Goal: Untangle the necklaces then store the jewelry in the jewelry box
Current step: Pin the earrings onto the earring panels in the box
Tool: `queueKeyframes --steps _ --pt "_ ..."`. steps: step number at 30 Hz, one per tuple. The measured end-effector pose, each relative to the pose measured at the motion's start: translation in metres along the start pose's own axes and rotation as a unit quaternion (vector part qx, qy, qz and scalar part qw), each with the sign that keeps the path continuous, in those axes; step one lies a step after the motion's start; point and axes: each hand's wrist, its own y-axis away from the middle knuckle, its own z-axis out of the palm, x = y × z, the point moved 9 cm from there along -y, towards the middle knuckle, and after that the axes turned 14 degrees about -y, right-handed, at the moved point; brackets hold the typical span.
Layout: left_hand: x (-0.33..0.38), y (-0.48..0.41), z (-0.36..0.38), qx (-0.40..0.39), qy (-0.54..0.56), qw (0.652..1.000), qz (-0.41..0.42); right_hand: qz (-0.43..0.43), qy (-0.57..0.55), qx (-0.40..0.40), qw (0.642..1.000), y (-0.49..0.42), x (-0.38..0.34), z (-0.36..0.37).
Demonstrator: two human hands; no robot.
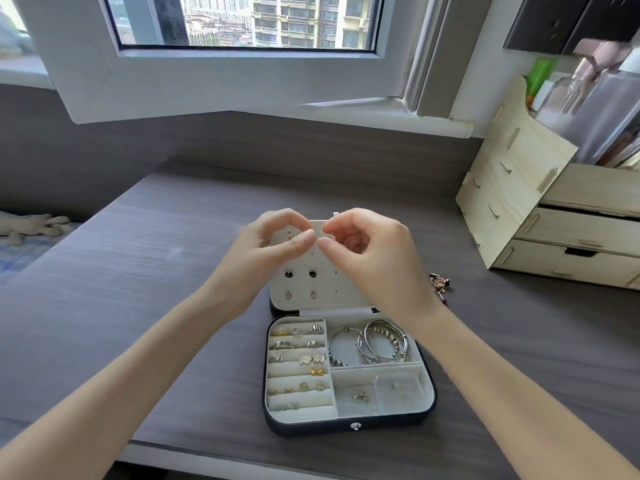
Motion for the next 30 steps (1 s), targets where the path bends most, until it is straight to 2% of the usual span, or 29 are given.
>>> queueKeyframes --steps 5,11,16,19,24,30 --pt "0.001 0.002 -0.008 0.030 -0.039 0.999 0.021 -0.127 0.100 0.009 0.987 -0.002 -0.021 0.018" --pt "0.005 0.004 -0.004 -0.031 -0.057 0.997 0.037 -0.144 0.063 -0.068 0.985 0.002 -0.023 0.016" --pt "0.012 0.007 -0.001 -0.070 -0.075 0.994 0.049 -0.192 0.114 -0.093 0.970 0.003 -0.028 0.014" --pt "0.016 0.006 -0.002 -0.075 -0.087 0.992 0.059 -0.190 0.107 -0.121 0.968 0.002 -0.031 0.016" --pt "0.021 0.006 0.001 -0.111 -0.104 0.986 0.066 -0.130 0.060 -0.197 0.970 -0.002 -0.024 0.021" --pt "0.023 0.003 0.008 -0.140 -0.120 0.981 0.062 -0.098 0.022 -0.229 0.968 -0.006 -0.015 0.018"
